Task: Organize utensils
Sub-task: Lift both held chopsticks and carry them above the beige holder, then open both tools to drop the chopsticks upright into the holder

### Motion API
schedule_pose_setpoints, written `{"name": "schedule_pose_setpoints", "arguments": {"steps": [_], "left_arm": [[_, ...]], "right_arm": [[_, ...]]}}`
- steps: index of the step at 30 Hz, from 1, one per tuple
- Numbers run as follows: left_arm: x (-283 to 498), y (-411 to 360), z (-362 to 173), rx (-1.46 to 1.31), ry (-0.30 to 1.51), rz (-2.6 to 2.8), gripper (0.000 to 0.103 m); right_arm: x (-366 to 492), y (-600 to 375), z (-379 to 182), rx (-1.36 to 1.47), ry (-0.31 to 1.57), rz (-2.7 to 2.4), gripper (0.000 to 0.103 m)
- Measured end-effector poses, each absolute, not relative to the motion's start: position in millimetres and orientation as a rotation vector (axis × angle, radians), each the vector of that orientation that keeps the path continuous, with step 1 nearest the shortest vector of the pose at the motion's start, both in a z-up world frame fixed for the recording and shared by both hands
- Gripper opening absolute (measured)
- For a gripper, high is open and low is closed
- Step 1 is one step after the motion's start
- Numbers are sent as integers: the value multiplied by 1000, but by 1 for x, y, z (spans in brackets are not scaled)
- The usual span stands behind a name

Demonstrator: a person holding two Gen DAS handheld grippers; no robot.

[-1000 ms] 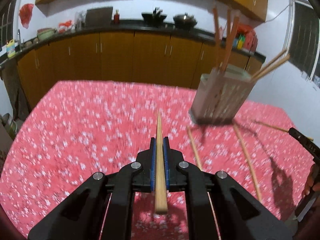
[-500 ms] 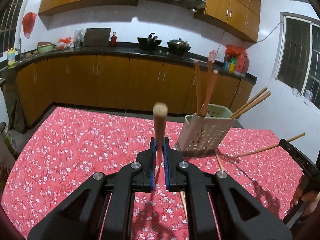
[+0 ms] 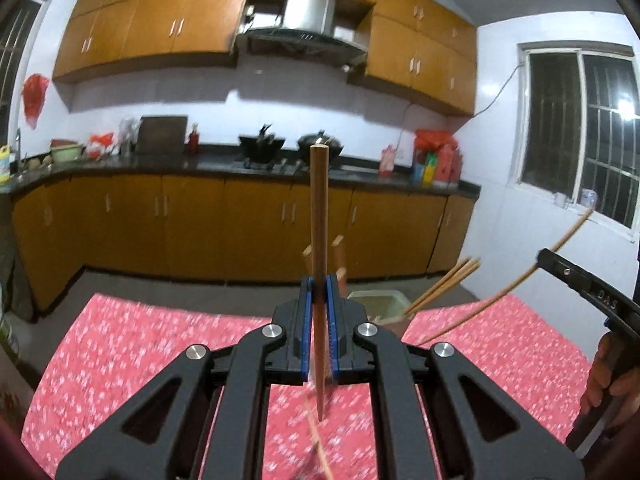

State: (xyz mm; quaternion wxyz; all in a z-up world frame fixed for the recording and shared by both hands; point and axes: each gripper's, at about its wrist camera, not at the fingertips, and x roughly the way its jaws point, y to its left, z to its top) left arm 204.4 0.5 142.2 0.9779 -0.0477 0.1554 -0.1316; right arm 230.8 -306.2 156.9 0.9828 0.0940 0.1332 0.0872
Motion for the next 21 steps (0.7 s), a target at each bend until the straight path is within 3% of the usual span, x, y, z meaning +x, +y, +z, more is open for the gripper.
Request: {"name": "schedule_pose_setpoints", "arguments": {"steps": [11, 21], "left_arm": [[244, -38, 187, -143, 141, -234, 7], [282, -57, 155, -125, 175, -201, 8]], "right_arm": [[279, -282, 181, 136, 264, 174, 8], [327, -272, 152, 108, 377, 171, 8]]}}
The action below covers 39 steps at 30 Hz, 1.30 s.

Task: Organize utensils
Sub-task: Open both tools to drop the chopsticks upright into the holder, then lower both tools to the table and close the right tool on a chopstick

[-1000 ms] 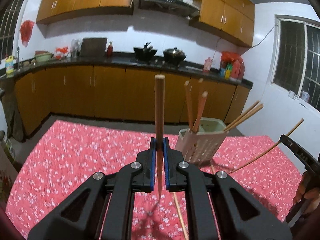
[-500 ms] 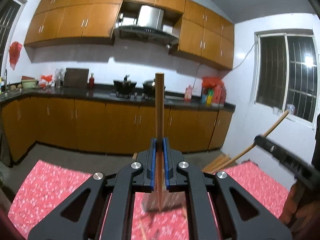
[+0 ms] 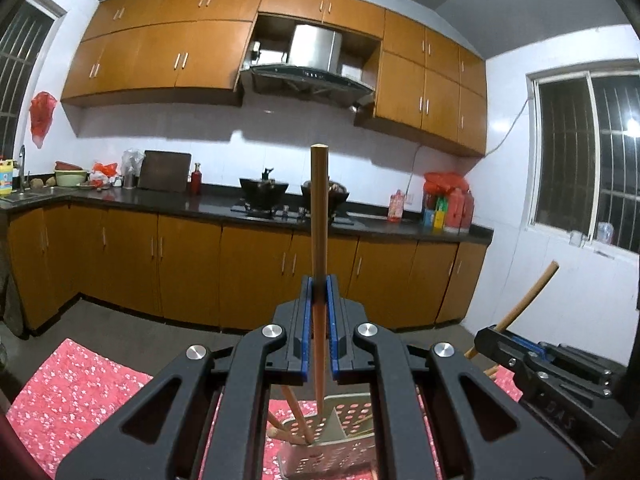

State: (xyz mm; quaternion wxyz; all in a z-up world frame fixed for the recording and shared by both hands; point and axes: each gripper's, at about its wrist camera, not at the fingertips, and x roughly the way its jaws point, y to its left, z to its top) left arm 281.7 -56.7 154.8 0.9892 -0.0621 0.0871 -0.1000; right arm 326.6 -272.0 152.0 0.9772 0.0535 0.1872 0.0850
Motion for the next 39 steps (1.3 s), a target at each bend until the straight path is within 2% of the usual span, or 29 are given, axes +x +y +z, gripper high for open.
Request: {"name": "schedule_pose_setpoints", "arguments": {"steps": [4, 7, 9, 10, 11, 21, 25, 31, 35, 39], "left_arm": [[291, -58, 140, -115, 225, -209, 8], [294, -57, 137, -120, 245, -216, 9], [292, -55, 138, -121, 244, -212, 20], [292, -54, 139, -126, 238, -208, 35], [289, -52, 141, -132, 230, -207, 40], [261, -35, 156, -153, 199, -202, 41], [239, -20, 146, -142, 224, -177, 41], [214, 1, 91, -90, 363, -121, 41], [211, 10, 34, -74, 526, -95, 41], [208, 14, -10, -100, 659, -86, 41]], "right_arm": [[332, -272, 144, 116, 404, 181, 8], [332, -272, 141, 136, 407, 187, 12], [331, -273, 141, 141, 403, 185, 18], [330, -273, 141, 143, 402, 185, 18], [329, -273, 141, 144, 401, 185, 18], [290, -283, 149, 139, 330, 162, 18], [266, -291, 129, 132, 341, 130, 21], [261, -308, 43, 158, 564, 65, 23], [264, -304, -26, 173, 754, 54, 23], [260, -290, -67, 181, 857, 84, 23]]}}
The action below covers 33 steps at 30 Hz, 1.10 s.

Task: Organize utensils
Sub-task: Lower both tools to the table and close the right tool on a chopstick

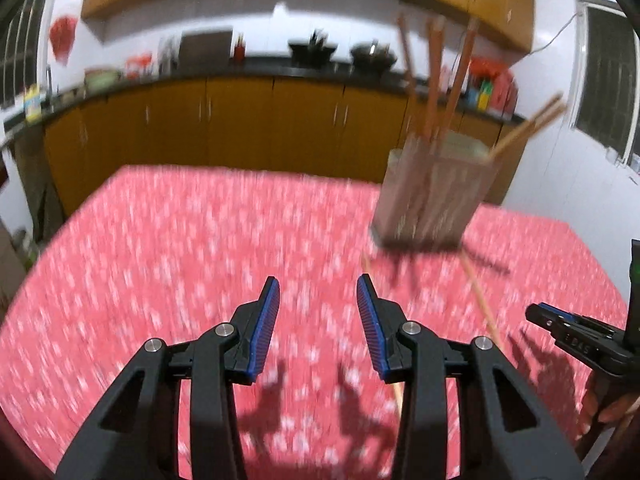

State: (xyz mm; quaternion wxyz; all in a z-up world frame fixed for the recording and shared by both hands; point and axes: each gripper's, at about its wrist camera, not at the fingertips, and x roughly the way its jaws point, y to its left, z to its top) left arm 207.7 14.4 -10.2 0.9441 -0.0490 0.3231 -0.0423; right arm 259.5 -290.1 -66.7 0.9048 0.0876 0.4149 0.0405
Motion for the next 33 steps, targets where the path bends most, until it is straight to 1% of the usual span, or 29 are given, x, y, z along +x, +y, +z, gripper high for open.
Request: {"name": "schedule_pose_setpoints", "arguments": {"steps": [3, 7, 8, 10, 11, 22, 25, 27, 28, 30, 32, 33], "left_arm": [[204, 13, -29, -106, 709, -87, 41], [196, 9, -39, -102, 726, -105, 41], [195, 7, -40, -99, 728, -117, 41], [194, 2, -40, -93, 732, -135, 41], [194, -1, -41, -89, 735, -149, 41], [196, -46, -62, -16, 822, -249, 40], [198, -54, -71, 17, 855, -233, 35], [200, -57, -77, 33, 877, -220, 30], [200, -58, -79, 39, 885, -212, 25], [198, -60, -80, 63, 874, -186, 21], [197, -59, -80, 65, 871, -174, 13], [198, -56, -79, 63, 872, -168, 11]], "right_arm": [[256, -277, -78, 171, 879, 108, 23], [258, -257, -87, 102, 905, 119, 23], [259, -255, -89, 83, 912, 113, 21], [260, -252, -89, 41, 900, 89, 11], [261, -254, -89, 39, 899, 84, 9], [270, -299, -88, 129, 901, -30, 8], [270, -298, -88, 123, 898, -30, 8], [266, -299, -86, 120, 895, -27, 8], [266, -298, -86, 116, 894, -25, 8], [267, -297, -86, 111, 894, -21, 8], [266, -296, -86, 111, 894, -17, 8], [265, -296, -86, 110, 895, -14, 8]]}}
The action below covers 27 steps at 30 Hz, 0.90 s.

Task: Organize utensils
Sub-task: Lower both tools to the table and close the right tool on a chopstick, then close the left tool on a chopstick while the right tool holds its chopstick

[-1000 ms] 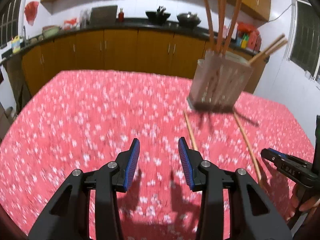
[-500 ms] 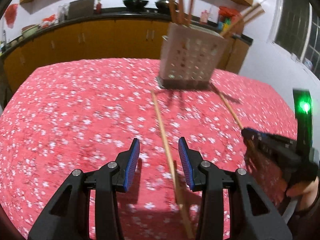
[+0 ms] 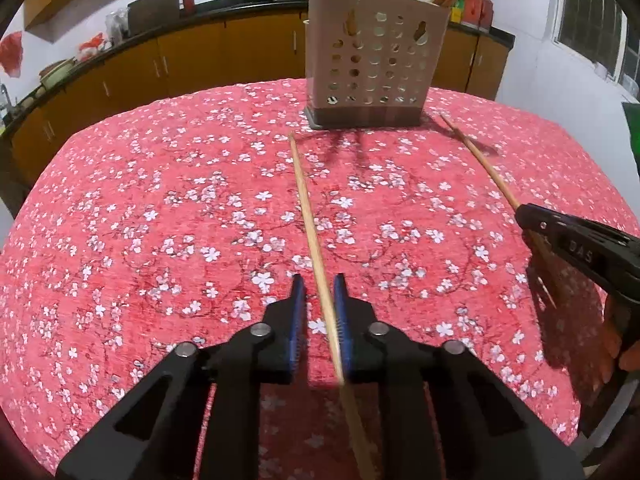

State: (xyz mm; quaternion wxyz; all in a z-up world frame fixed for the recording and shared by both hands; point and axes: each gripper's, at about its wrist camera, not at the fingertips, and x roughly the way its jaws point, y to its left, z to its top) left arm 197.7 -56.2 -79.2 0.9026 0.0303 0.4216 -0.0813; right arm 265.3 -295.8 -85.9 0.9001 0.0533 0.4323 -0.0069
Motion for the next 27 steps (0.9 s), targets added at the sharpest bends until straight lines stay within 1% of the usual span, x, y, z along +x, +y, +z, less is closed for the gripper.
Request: {"name": "schedule_pose_setpoints", "arguments": {"steps": [1, 5, 15, 27], "left_arm": [[198, -55, -79, 62, 873, -166, 9], [208, -42, -78, 54, 885, -152, 7], [250, -4, -77, 31, 878, -59, 7], [256, 3, -75, -20, 878, -77, 8]], "right_arm": [[265, -295, -86, 107, 895, -13, 8], [266, -291, -87, 94, 897, -1, 8], [284, -281, -87, 65, 894, 1, 8], [289, -287, -89, 73, 889, -4, 8]]}}
